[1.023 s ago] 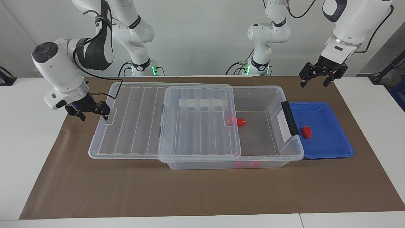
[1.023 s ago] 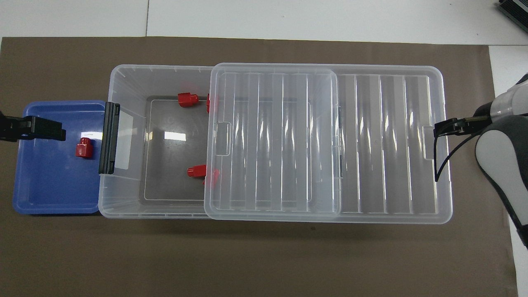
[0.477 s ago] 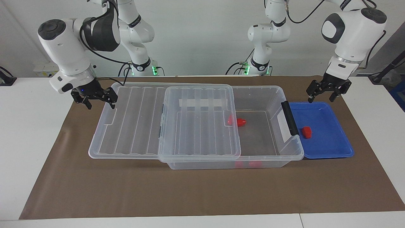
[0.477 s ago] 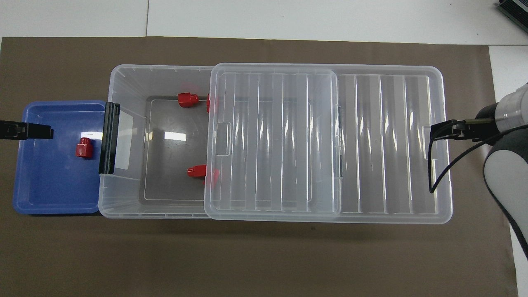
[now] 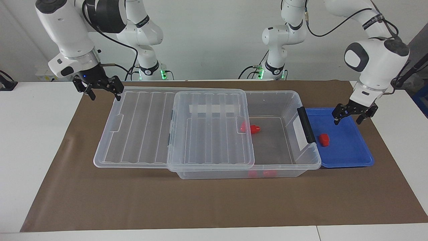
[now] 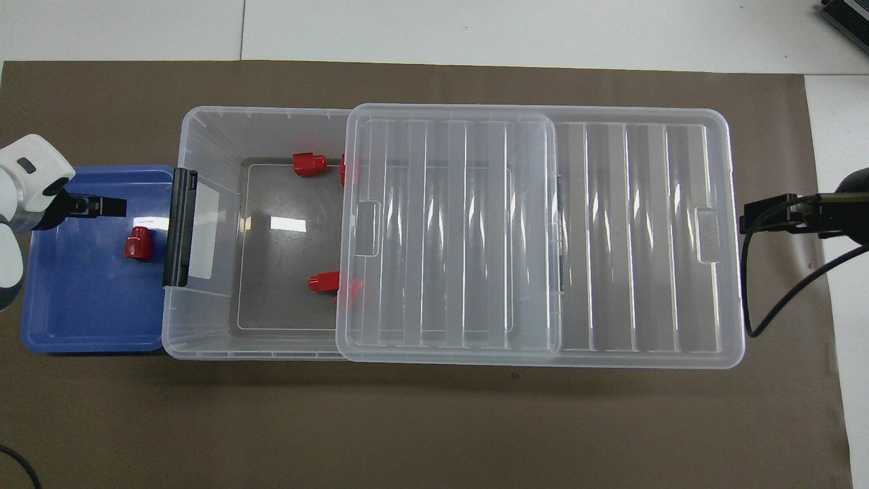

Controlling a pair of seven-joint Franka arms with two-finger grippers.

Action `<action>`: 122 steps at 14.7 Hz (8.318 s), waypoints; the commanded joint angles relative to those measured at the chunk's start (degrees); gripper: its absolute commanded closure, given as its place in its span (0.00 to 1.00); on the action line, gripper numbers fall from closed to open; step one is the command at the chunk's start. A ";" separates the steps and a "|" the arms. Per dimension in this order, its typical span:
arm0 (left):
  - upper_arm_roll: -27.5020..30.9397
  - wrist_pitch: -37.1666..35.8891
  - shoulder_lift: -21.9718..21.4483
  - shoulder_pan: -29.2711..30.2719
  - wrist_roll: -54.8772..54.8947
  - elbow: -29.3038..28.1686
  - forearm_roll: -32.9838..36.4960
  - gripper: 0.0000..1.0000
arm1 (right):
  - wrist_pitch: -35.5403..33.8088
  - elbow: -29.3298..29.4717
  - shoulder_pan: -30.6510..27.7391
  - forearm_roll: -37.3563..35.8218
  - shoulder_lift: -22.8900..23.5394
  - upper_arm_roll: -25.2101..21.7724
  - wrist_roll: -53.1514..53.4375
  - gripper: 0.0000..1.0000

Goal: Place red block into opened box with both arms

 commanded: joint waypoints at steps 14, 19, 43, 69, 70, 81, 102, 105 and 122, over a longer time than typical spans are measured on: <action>-0.60 10.73 0.09 1.99 -0.40 -13.42 1.09 0.00 | -6.49 9.40 0.62 -0.15 4.38 0.86 1.62 0.00; -0.60 10.29 0.00 1.55 -2.25 -13.42 1.09 0.91 | -8.25 9.93 7.39 -0.51 4.21 -6.35 1.62 0.00; -6.14 -28.06 -2.98 -13.74 -40.22 17.62 -4.89 1.00 | -8.52 7.56 7.04 0.29 3.15 -6.35 1.97 0.00; -6.05 9.23 6.07 -19.37 -39.78 -5.78 7.94 1.00 | -8.52 7.56 6.77 0.29 3.15 -6.35 1.88 0.00; -6.05 9.49 6.07 -19.28 -39.69 -5.86 7.94 1.00 | -8.69 7.56 6.51 0.29 3.06 -6.44 1.88 0.00; -5.87 7.31 5.37 -19.10 -39.69 -5.16 7.94 0.00 | -4.66 4.06 5.80 0.29 2.28 -6.44 2.41 0.20; -5.26 -34.54 -4.65 -9.90 -21.98 19.10 3.90 0.00 | 26.28 -12.13 -0.35 0.20 7.19 -6.53 1.79 1.00; -5.17 -34.36 -6.41 -4.62 -9.68 18.66 3.90 0.00 | 26.64 -12.13 -0.17 0.20 7.98 -6.53 1.80 1.00; -5.08 -39.89 -8.87 -3.37 -4.10 20.50 1.35 0.00 | 21.46 -12.92 5.88 0.29 7.63 -5.74 1.62 1.00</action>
